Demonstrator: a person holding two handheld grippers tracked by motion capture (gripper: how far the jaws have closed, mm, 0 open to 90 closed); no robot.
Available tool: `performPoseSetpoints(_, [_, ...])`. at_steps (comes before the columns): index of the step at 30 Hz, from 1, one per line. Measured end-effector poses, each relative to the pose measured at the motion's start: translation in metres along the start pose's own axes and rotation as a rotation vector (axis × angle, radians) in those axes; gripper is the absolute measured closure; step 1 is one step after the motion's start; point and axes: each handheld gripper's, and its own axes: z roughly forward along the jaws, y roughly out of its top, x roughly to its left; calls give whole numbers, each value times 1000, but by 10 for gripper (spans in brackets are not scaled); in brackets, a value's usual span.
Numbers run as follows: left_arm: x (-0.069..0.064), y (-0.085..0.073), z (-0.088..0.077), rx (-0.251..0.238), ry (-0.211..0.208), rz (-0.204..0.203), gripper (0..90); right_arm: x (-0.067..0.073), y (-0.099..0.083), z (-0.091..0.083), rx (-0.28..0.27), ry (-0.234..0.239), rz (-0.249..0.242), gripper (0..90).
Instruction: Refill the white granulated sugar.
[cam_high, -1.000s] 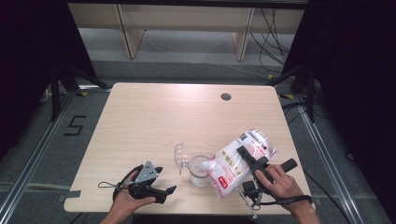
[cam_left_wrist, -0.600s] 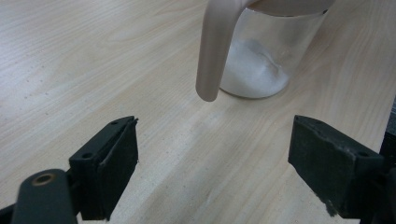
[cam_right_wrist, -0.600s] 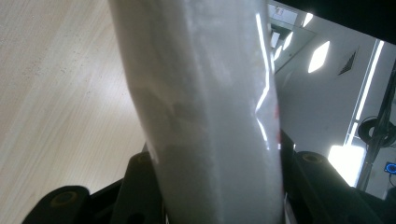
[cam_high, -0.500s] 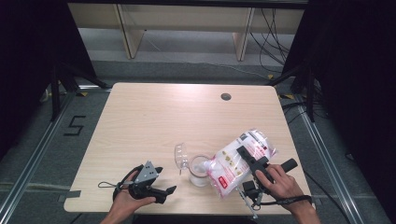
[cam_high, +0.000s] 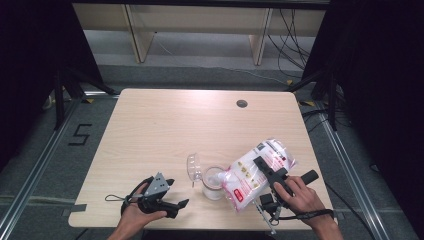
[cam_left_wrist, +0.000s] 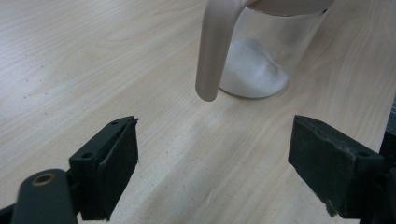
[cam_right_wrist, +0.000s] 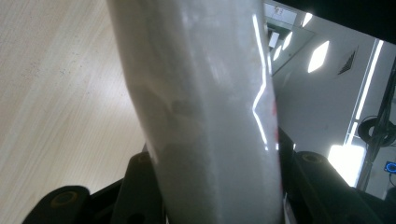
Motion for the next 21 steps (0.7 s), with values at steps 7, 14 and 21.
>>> performPoseSetpoints(7, [0, 0, 0, 0, 0, 0, 157, -3, 0, 1, -20, -11, -38, 615])
performPoseSetpoints(14, [0, 0, 0, -1, -1, 1, 157, -4, 0, 1, -20, -7, -52, 616])
performPoseSetpoints(21, [1, 0, -1, 7, 1, 8, 157, -4, 0, 1, -18, -6, -38, 616])
